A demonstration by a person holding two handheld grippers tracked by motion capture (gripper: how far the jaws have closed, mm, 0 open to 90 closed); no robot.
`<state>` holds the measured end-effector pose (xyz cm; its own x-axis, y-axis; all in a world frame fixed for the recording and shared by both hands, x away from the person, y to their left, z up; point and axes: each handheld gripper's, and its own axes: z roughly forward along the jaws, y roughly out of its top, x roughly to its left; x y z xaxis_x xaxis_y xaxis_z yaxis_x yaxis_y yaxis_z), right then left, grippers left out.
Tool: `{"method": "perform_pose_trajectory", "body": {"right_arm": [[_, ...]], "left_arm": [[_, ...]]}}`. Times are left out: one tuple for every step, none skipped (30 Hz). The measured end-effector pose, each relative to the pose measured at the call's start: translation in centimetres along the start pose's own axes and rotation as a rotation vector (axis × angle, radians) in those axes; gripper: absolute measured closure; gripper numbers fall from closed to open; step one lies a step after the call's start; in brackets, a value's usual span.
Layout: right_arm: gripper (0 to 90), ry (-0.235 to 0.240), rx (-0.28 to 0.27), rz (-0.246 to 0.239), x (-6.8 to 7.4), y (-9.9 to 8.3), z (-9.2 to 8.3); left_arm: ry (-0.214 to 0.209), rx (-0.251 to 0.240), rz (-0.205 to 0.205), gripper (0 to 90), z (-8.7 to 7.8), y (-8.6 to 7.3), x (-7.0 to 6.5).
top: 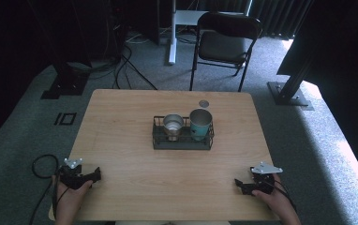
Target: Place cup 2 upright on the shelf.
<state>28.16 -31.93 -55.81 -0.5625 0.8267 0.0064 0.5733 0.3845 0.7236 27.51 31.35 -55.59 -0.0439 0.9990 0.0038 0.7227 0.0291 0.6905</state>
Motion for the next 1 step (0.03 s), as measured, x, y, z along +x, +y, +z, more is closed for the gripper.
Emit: {"method": "perform_pose_trajectory", "body": {"right_arm": [[11.3,0.0,0.0,0.0,0.0,0.0,0.0]], "left_arm": [[0.0,0.0,0.001,2.6,0.0,0.0,0.0]]}}
